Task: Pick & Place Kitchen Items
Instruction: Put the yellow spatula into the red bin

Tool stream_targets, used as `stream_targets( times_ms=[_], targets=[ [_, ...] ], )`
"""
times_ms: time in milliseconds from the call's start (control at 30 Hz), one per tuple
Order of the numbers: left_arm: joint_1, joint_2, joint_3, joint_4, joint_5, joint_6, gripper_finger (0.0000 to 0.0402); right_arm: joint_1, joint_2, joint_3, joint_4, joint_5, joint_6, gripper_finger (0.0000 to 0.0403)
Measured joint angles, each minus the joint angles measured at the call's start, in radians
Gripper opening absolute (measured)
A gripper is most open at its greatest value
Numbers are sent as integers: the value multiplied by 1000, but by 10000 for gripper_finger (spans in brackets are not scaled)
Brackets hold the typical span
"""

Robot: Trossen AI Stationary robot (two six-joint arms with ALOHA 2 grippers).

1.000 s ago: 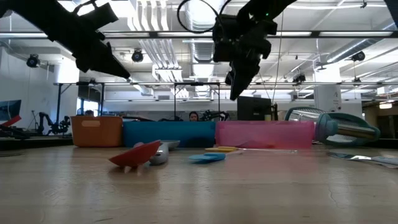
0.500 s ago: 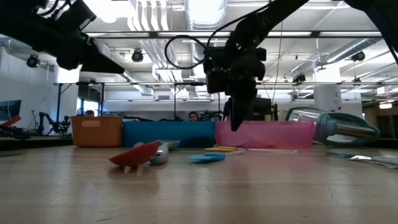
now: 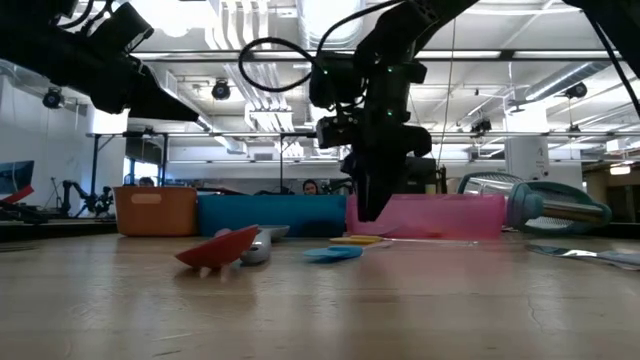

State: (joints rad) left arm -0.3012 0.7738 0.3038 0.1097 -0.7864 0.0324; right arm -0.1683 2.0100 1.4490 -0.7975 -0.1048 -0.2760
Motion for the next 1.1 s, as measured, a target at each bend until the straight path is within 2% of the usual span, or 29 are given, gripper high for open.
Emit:
stream_targets(
  times_ms=[467,600,667,767,1100],
  targets=[
    [0,0,0,3,0,-10,12,14,2,0,56,5,-24,236],
    [0,0,0,3,0,-10,12,26,2,0,49,87,-58,251],
    [0,0,0,3,0,-10,12,44,2,0,49,148,-86,253],
    [0,0,0,2,0,-10,12,65,2,0,53,172,-91,251],
    [-1,1,0,2,3,-28,12,47,15,0,129,115,-3,228]
  ],
)
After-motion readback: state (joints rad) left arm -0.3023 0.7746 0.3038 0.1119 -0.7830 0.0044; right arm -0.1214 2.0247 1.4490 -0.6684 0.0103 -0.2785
